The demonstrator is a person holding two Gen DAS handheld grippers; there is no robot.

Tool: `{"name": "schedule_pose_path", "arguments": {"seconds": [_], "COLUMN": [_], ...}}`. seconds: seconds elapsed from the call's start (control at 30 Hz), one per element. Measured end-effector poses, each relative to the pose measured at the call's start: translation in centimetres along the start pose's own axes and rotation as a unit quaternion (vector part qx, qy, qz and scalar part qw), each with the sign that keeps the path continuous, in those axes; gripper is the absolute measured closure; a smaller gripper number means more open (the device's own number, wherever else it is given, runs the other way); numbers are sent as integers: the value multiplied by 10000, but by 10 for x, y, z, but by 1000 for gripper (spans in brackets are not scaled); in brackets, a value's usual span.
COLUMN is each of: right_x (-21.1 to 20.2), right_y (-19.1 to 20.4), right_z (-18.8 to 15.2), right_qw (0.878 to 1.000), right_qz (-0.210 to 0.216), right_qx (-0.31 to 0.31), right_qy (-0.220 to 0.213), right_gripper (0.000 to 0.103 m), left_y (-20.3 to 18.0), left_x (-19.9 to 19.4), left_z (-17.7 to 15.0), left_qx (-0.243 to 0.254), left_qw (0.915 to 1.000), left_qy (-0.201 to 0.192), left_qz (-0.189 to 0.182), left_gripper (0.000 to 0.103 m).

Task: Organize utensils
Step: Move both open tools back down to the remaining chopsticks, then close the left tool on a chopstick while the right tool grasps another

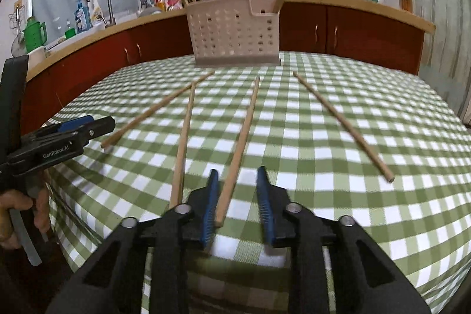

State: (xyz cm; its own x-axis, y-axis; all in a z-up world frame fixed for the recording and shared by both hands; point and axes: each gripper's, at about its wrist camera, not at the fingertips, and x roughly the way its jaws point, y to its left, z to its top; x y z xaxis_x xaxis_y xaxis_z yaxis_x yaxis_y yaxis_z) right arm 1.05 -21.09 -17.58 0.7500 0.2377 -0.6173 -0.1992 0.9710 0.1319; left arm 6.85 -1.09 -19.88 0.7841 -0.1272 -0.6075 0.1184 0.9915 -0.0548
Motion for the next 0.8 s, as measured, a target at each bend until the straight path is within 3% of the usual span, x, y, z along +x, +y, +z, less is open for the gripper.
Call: {"name": "schedule_pose_path", "arguments": {"seconds": [0.07,0.3,0.5,0.57,0.63,0.8], "right_x": [-1,-4,-9,-10,-11,-21], "right_y": [-2,-6,-8,-8,-9,-9], "right_z": [0,-1,2,2,3,9], "right_qw": [10000,9999,9997,9997,9997,9991], "right_qz": [-1,-76,-119,-122,-129,-187], "right_qx": [36,126,122,118,111,71], "right_qy": [22,-58,-167,-183,-198,-379], "right_gripper": [92,96,96,96,96,96], "left_y": [-2,-8,-16,-18,-20,-21], "left_x": [2,6,5,5,6,-3], "left_z": [-1,-6,-8,-7,-7,-4], "left_qx": [43,161,439,521,559,668], "left_qw": [10000,9996,9988,9983,9979,9975], "left_qy": [50,177,131,133,155,11], "left_qz": [-21,-123,-177,-230,-281,-239], "left_gripper": [46,51,73,91,96,97]}}
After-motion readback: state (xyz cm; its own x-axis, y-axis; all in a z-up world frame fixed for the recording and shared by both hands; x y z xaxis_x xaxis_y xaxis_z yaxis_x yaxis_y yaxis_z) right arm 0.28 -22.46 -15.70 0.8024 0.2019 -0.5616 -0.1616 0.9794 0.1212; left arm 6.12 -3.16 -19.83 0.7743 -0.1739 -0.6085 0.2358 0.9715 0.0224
